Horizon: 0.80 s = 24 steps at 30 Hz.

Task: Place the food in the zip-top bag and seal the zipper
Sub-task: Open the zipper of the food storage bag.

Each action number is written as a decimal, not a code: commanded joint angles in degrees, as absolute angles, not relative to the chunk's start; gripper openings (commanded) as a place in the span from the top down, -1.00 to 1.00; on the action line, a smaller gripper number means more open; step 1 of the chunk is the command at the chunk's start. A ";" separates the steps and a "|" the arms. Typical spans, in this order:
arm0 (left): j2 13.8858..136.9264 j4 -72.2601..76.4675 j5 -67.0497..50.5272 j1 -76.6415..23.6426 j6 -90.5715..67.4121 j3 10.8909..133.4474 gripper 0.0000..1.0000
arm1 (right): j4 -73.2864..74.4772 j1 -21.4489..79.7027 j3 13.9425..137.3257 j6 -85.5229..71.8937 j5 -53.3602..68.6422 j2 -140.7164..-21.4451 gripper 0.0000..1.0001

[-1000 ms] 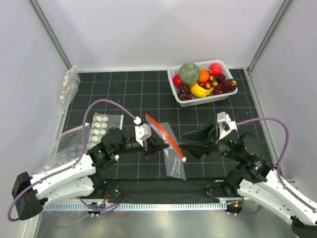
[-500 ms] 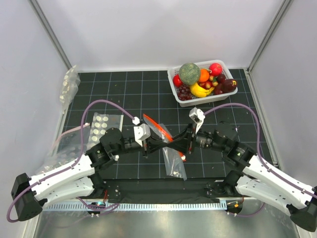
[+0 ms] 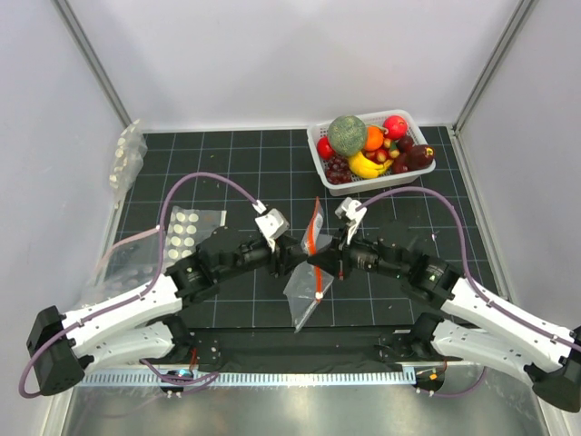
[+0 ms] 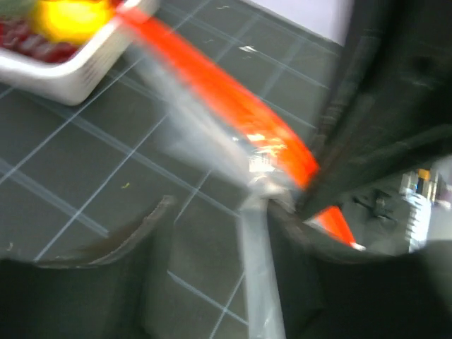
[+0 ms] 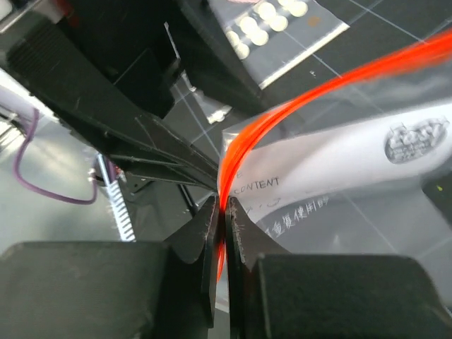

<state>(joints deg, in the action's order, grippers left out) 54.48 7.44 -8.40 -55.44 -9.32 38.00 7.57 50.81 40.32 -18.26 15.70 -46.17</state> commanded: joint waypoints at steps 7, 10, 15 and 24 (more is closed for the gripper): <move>53.18 4.04 4.93 -55.37 -13.18 41.57 -0.48 | 17.13 60.02 48.77 -15.56 -12.54 -52.64 0.79; 53.17 4.57 3.08 -55.37 -13.71 41.49 -0.48 | 19.33 65.38 51.15 -15.73 -21.34 -56.68 0.79; 51.68 5.71 4.99 -55.28 -14.85 40.52 -0.50 | 19.16 73.46 53.00 -13.28 -30.74 -60.64 0.79; 48.16 6.42 8.53 -55.20 -20.47 38.67 -0.37 | 14.86 76.73 51.24 -9.85 -31.29 -60.38 0.79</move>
